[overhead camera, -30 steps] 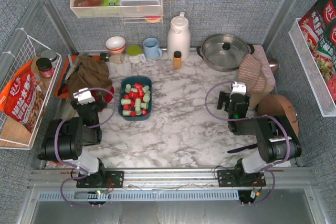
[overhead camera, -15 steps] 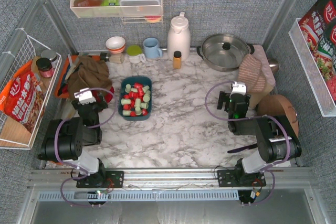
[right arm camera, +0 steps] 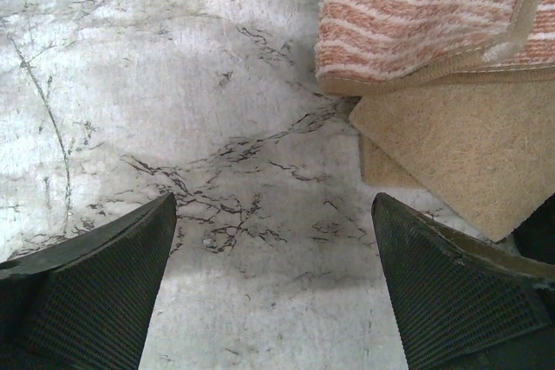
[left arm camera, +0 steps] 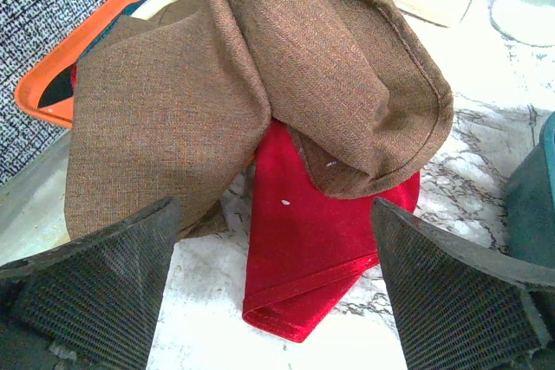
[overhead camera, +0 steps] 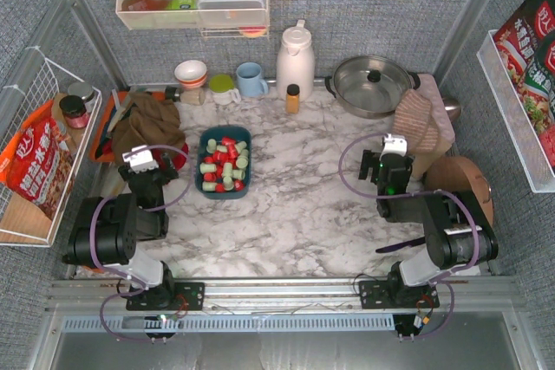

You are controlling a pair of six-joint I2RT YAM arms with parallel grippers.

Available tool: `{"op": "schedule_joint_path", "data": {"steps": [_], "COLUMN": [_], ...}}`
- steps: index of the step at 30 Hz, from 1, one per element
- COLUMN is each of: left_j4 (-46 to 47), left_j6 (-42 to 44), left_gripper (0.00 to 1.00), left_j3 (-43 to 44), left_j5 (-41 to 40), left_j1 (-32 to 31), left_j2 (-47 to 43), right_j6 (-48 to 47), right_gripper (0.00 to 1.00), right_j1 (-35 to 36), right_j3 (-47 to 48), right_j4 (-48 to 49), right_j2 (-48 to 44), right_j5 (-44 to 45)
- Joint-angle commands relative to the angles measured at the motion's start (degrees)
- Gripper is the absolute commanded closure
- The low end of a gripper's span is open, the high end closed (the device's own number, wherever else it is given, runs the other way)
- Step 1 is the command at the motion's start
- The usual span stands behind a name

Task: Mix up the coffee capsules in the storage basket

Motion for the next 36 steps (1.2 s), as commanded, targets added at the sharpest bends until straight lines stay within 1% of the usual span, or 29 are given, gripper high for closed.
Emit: {"op": "schedule_joint_path", "data": {"steps": [1,11,36], "left_j4": [2.1,2.1,2.1], "left_j6": [-0.2,-0.2,-0.2], "left_gripper": [0.01,0.01,0.01], "left_j3": [0.1,0.0,0.0], "left_j5": [0.7,0.7,0.6], "left_j1": [0.1,0.1,0.1], "left_j2": [0.1,0.1,0.1], "right_j6": [0.4,0.6,0.5], "right_gripper": [0.01,0.01,0.01], "right_j1": [-0.1,-0.9,-1.0], "right_j3": [0.5,0.6,0.3], "right_j4": [0.7,0.4,0.8], "right_j2": [-0.1,-0.3,-0.2], "right_j5": [-0.2,-2.0,-2.1]}}
